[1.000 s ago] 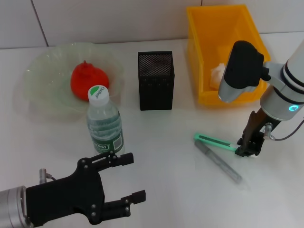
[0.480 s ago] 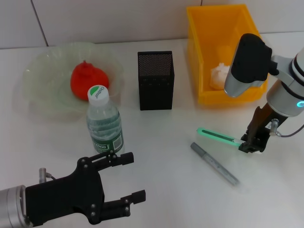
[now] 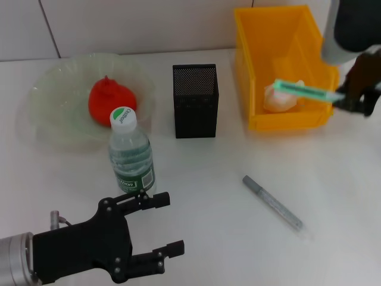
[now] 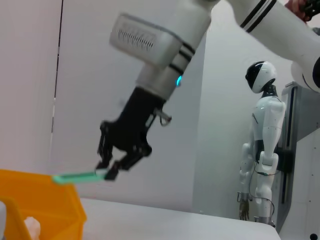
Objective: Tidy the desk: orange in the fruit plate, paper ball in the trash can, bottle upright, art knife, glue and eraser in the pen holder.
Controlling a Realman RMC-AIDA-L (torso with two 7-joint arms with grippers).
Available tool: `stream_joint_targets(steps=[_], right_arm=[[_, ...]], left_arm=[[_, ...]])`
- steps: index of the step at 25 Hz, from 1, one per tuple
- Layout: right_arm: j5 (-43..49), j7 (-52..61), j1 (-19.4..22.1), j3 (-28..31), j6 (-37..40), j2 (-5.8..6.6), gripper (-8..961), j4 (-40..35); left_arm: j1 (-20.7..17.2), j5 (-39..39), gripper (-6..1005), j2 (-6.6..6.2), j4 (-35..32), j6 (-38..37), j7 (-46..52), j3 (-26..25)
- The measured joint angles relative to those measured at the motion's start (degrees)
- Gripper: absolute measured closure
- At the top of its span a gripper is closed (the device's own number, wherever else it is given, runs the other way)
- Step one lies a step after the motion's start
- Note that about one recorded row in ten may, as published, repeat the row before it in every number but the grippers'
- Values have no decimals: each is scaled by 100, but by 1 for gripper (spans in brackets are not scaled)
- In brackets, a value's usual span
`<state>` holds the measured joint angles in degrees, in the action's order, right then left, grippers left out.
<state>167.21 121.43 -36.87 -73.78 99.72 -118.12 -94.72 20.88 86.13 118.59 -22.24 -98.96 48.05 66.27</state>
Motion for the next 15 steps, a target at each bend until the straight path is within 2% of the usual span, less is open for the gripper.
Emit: stream_joint_targets(steps=[2,5,15], right_arm=[[5,-86,-49,-37,112,77,783,-391],[10,-240,-100,-62,131,110,782,-674],[26,-1738,278,-412,-726,54,780,-1314]], left_arm=[[6,1,226,6,0,0,-9,0],[23,-2,227,20,7,0,-31,16],[31,-38,227,48,52,1,-21,70]])
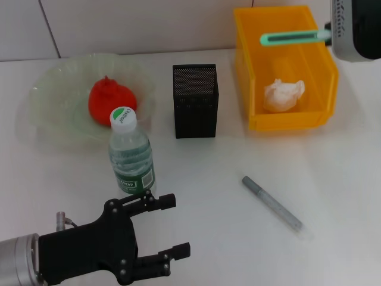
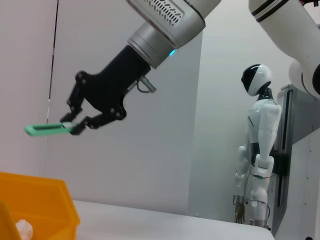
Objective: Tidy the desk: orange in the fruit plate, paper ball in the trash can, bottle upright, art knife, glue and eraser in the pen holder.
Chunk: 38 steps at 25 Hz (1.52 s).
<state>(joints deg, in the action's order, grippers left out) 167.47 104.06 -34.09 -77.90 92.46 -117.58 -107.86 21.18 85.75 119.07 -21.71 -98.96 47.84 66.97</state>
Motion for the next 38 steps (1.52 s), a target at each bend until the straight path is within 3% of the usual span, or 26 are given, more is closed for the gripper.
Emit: stream_joint_targets(steps=[5,9,21,31,38], right_arm=[[5,-1202,311,-43,-882,-133,779,-250],[5,-1837,450,-171,-1546,-157,778,-9],[-1,-2764,234,-846,-2372,-82,775,792],[4,-3164,-99,-1109,-2516,38,773,1292],[5,-3406,-230,-1304,-2813,58,771,1742]], left_arm=[[0,-4,227,5,1,0,8,0],[-6,-9,227,4,5,-1,13,9],[43,-244,227,10,143,7,-32,128],[48,-253,227,10,162,45,-43,211],[67,-327,227,11,187,69,-47,211]])
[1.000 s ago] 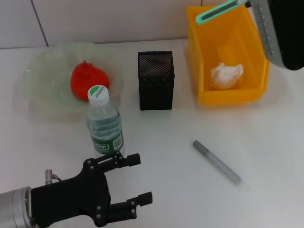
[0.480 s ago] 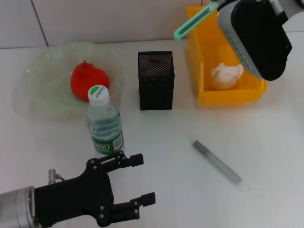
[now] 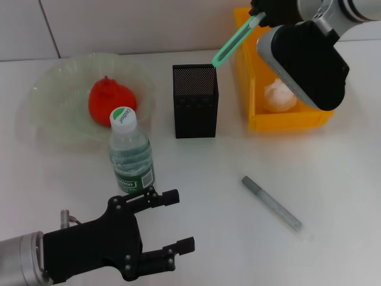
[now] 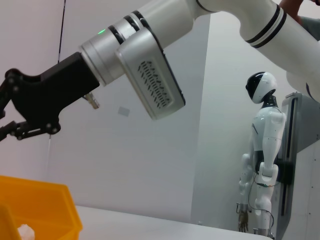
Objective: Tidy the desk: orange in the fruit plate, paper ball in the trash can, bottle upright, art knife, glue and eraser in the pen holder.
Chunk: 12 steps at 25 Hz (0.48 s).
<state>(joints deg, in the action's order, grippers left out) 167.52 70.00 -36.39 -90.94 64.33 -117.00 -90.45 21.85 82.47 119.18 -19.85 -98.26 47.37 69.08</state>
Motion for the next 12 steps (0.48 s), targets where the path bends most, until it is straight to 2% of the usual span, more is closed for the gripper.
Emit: stream_joint_targets(steps=[12], right_arm=[[-1,-301,-398,-193,-664,-30,769,936]], left_arm=[[17,-88,226,0,6,19,-28,35]])
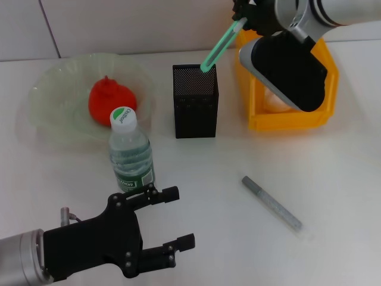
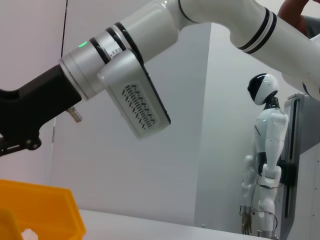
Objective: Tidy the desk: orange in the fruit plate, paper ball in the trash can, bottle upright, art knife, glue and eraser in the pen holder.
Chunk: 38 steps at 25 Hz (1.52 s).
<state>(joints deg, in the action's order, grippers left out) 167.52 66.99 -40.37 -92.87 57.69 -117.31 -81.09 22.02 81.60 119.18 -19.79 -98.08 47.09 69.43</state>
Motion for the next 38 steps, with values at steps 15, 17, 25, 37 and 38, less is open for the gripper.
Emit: stream_joint_targets(steps=[15,17,25,37,38], right_arm=[[0,-181,-312,-85,-484,-77,765,770],[0,-182,-325,-90,-476,-86,765,788],[0,-153,-367,-84,-405,-99,763,811],[-27,614,-324,282,-70,-179,471,133],[-52,753,-316,369,27,-186,455,-3]], left_arm=[[56,-48,226,0,45,0,-54,0],[57,-48,226,0,45,0,-53,0],[68,-48,227,0,41,-1,-52,0],[69,-45,227,0,4,-23,-51,0],[68,-39,227,-2,-3,-38,-51,0]])
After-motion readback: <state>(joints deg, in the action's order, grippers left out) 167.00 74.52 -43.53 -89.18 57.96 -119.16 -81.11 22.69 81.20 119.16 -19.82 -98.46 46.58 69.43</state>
